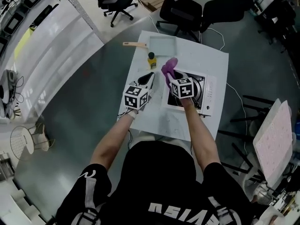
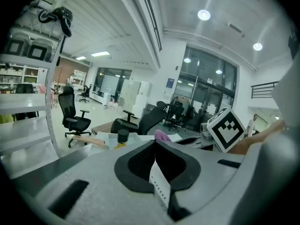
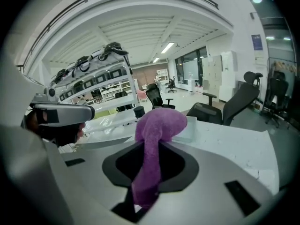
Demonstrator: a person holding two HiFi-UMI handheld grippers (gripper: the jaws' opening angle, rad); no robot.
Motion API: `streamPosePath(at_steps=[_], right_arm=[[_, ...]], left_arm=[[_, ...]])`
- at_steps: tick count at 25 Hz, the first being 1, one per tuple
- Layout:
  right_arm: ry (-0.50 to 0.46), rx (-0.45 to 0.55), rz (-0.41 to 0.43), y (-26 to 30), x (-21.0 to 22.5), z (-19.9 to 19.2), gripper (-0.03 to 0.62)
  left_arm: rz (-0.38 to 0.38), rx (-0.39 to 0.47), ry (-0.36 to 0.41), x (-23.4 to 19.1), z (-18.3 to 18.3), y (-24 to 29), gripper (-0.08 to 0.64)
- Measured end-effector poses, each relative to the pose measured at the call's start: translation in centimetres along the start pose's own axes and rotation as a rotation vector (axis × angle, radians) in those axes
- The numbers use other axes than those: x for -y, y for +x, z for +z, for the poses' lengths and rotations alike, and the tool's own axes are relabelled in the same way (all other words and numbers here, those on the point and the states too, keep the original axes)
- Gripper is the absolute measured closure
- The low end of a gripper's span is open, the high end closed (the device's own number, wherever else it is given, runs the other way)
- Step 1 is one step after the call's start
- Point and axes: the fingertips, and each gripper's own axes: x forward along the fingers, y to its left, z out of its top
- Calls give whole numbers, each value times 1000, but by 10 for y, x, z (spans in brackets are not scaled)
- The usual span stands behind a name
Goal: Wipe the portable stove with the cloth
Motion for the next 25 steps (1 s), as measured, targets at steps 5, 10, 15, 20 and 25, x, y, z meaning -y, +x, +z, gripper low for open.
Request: streamPosePath(at_steps=[5,10,15,20,25], right_arm=[[42,-47,-86,40,4,-4,515],[67,-98,-154,64,18,-13,515],[99,-130,-200,77,36,-18,515],[105,-149,-207,86,39,-22,515],[110,-160,-204,83,34,-27,515]], left_arm=[[-73,-39,7,-43,-2,11,551],[-118,-62,-8,-70,-2,26,551],[-149,-74,-22,-81,-3,37,551],[-151,-82,-35,-93,-6,43,551],[-149,-76,-39,-95,-5,42,551]])
